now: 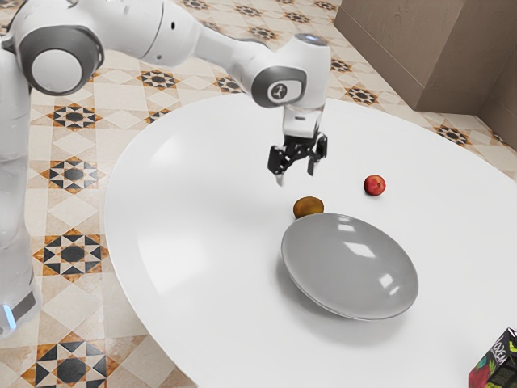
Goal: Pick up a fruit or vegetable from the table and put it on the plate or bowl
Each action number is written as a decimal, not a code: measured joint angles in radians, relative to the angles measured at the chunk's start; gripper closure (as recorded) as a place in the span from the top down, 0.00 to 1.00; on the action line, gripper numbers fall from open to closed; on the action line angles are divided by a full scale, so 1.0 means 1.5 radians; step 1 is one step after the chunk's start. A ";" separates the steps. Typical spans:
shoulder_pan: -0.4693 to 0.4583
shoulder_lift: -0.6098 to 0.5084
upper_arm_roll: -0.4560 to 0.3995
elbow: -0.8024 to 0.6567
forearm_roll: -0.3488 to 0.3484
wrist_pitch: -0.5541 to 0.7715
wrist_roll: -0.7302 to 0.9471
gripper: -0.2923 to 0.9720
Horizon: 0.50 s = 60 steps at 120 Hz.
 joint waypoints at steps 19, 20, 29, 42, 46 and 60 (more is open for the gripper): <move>-0.006 0.012 -0.001 -0.001 -0.015 0.013 0.004 0.76; -0.006 0.013 -0.001 -0.001 -0.015 0.014 0.004 0.76; -0.005 0.019 -0.001 -0.002 -0.019 0.019 0.005 0.76; -0.003 0.024 0.001 -0.012 -0.021 0.031 0.007 0.76; -0.003 0.025 0.001 -0.013 -0.021 0.033 0.008 0.76; -0.002 0.027 0.002 -0.014 -0.021 0.042 0.009 0.76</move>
